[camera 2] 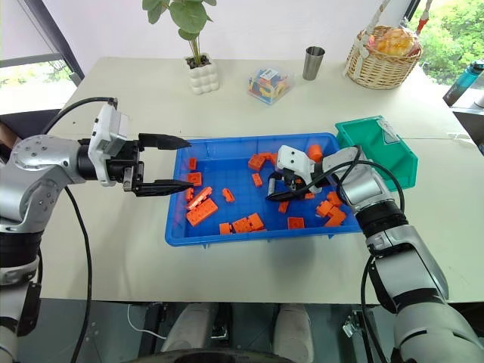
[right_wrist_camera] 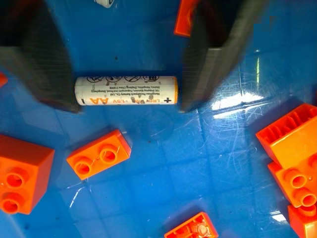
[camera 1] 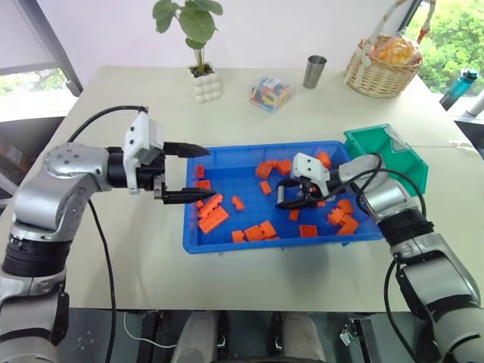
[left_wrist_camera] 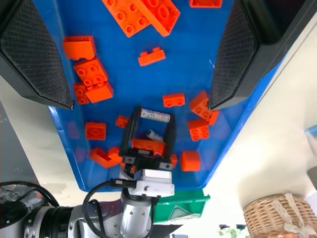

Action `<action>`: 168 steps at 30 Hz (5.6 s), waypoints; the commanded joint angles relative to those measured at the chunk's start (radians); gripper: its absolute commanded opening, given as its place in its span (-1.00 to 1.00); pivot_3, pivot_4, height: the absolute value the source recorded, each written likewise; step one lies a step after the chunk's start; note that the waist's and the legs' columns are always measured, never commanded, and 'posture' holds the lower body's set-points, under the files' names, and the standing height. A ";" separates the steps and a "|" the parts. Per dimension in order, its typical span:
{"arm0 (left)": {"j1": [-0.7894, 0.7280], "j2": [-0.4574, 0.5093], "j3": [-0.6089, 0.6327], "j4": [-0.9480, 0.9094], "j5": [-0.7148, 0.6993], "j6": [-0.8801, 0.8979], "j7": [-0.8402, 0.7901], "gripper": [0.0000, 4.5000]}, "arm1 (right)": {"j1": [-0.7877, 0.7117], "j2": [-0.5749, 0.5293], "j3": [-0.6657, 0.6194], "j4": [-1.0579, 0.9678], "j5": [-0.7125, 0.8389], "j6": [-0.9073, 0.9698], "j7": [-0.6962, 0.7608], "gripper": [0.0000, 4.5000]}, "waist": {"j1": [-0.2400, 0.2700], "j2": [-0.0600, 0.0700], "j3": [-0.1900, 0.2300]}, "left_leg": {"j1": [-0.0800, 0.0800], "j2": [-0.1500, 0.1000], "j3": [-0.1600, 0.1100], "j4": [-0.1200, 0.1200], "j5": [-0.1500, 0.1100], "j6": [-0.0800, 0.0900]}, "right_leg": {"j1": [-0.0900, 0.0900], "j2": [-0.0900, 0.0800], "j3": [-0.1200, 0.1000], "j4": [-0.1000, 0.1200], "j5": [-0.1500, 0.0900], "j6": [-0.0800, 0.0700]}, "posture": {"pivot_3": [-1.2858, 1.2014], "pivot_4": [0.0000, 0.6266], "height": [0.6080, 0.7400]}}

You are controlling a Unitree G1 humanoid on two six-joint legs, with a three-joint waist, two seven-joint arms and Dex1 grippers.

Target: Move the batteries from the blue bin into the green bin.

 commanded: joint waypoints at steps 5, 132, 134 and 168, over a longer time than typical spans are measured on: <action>-0.019 0.002 0.017 -0.001 0.002 -0.022 -0.002 1.00 | 0.002 0.029 -0.179 -0.177 0.078 0.085 -0.174 0.01 | -0.002 0.001 0.000 | 0.000 0.000 0.000 0.000 0.000 0.000 | 0.000 0.000 0.000 0.000 0.000 0.000 | 0.03 -0.52 -0.13; -0.067 -0.090 -0.028 0.070 0.079 -0.129 0.013 1.00 | 0.211 -0.136 -0.234 -0.466 0.194 0.513 -0.404 0.81 | 0.006 0.001 0.002 | 0.001 0.000 0.000 -0.004 0.001 -0.001 | 0.004 0.000 -0.001 -0.011 -0.001 0.002 | 0.03 -0.52 -0.13; -0.073 -0.092 -0.028 0.069 0.076 -0.124 0.014 1.00 | 0.213 -0.129 -0.232 -0.442 0.201 0.521 -0.395 0.81 | 0.005 0.001 0.002 | 0.001 -0.001 -0.001 -0.004 0.001 -0.001 | 0.004 0.000 -0.001 -0.011 -0.001 0.002 | 0.03 -0.52 -0.13; -0.059 -0.081 -0.008 0.089 0.082 -0.130 0.013 1.00 | 0.072 -0.259 -0.456 -0.316 0.133 0.455 -0.530 0.00 | 0.004 0.002 0.002 | 0.001 0.000 -0.001 -0.004 0.001 -0.001 | 0.004 0.000 -0.001 -0.011 -0.001 0.002 | 0.03 -0.52 -0.13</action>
